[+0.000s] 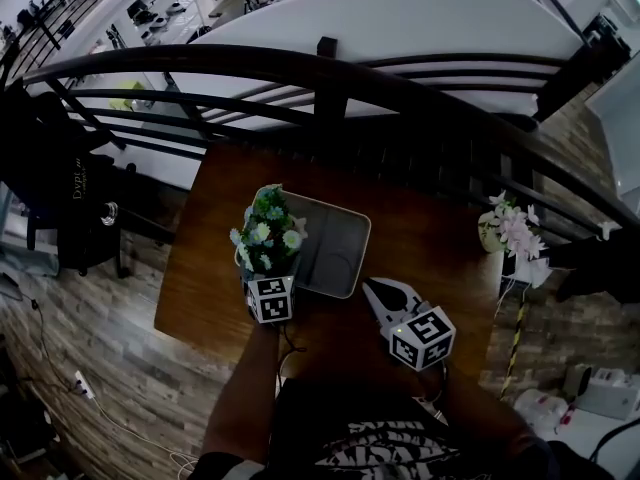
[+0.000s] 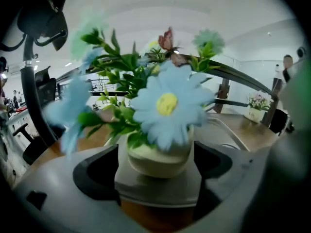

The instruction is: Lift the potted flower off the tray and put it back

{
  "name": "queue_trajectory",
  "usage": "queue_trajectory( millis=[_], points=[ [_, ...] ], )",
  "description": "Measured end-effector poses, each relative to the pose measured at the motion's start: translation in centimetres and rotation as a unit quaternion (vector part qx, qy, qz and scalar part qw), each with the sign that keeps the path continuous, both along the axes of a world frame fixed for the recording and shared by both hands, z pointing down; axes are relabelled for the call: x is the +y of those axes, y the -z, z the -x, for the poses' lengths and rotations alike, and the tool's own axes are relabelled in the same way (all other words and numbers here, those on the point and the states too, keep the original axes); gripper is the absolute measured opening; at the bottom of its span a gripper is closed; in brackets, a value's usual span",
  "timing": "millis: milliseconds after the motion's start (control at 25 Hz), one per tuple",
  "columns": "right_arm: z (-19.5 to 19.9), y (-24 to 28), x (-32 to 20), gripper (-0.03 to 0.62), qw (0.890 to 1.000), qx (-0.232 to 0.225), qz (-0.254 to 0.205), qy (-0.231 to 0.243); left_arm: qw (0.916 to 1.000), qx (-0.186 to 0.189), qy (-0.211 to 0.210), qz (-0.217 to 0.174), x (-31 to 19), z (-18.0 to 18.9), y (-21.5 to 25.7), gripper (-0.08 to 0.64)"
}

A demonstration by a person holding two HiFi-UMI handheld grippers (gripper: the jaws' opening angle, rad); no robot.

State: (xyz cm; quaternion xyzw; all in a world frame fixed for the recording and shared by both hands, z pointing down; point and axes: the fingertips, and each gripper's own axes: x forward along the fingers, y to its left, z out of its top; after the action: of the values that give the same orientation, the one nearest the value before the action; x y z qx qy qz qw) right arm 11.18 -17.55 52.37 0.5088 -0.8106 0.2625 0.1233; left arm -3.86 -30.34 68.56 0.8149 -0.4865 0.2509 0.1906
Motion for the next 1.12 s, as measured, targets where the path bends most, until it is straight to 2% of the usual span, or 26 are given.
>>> queue_trajectory(
  millis=[240,360,400,440,520,720,840,920,1000,1120],
  points=[
    [0.7,1.3,0.4,-0.002,1.0,-0.002,-0.015,0.015,0.9995,-0.002,0.025,0.017,4.1,3.0,1.7,0.471],
    [0.8,2.1,0.7,-0.002,0.999,-0.007,-0.027,0.029,0.9988,0.009,0.045,0.019,6.3,4.2,3.4,0.466],
    [0.8,2.3,0.9,-0.002,0.999,-0.009,-0.031,0.033,0.9985,0.009,0.053,0.013,7.0,4.5,4.2,0.443],
    [0.8,2.6,1.0,-0.002,0.999,-0.011,-0.034,0.037,0.9981,0.007,0.061,0.005,7.7,4.8,5.1,0.386],
    [0.7,3.1,1.3,-0.002,0.998,-0.016,-0.042,0.042,0.9967,0.011,0.078,-0.02,8.8,5.0,7.5,0.237],
    [2.8,5.3,1.7,-0.002,0.995,-0.027,-0.071,0.061,0.9893,0.04,0.122,-0.068,11.5,6.7,14.3,0.081],
    [3.5,6.4,2.4,-0.002,0.993,-0.024,-0.091,0.077,0.9828,0.066,0.148,-0.088,12.9,6.9,17.7,0.016],
    [3.3,6.7,2.6,-0.002,0.991,-0.019,-0.101,0.086,0.9792,0.084,0.157,-0.097,13.4,6.0,19.3,0.009],
    [3.6,6.9,2.6,-0.002,0.99,-0.015,-0.109,0.088,0.9773,0.099,0.152,-0.109,13.7,5.3,20.7,0.009],
    [4.5,7.0,2.9,-0.002,0.99,-0.012,-0.111,0.084,0.9783,0.103,0.122,-0.132,14.4,4.5,22.6,0.008]
  ],
)
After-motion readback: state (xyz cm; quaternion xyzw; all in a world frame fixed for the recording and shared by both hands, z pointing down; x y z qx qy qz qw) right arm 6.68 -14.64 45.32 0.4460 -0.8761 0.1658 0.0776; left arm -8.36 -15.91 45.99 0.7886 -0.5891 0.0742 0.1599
